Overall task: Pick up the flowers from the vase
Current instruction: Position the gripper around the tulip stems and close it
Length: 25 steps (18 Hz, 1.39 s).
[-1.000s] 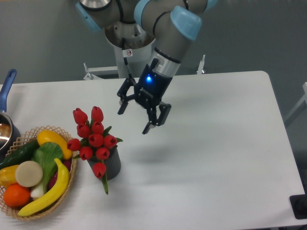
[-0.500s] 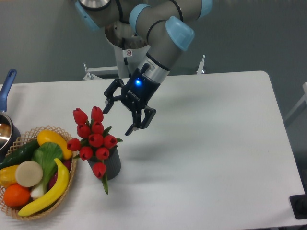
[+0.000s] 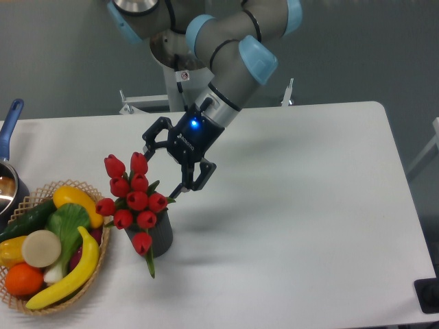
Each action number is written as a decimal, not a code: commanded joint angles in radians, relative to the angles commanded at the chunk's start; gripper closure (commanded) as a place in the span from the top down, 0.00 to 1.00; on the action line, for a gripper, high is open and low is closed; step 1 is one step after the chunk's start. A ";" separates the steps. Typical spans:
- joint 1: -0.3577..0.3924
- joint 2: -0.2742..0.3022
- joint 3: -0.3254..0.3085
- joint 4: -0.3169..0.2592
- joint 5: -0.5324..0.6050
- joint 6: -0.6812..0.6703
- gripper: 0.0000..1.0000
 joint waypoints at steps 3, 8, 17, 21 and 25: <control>-0.005 -0.023 0.018 0.006 0.000 0.015 1.00; -0.017 -0.038 0.029 0.006 0.000 0.017 1.00; -0.063 -0.092 0.072 0.006 0.000 0.020 1.00; -0.066 -0.101 0.075 0.008 0.000 0.020 1.00; -0.078 -0.106 0.083 0.012 -0.002 0.026 1.00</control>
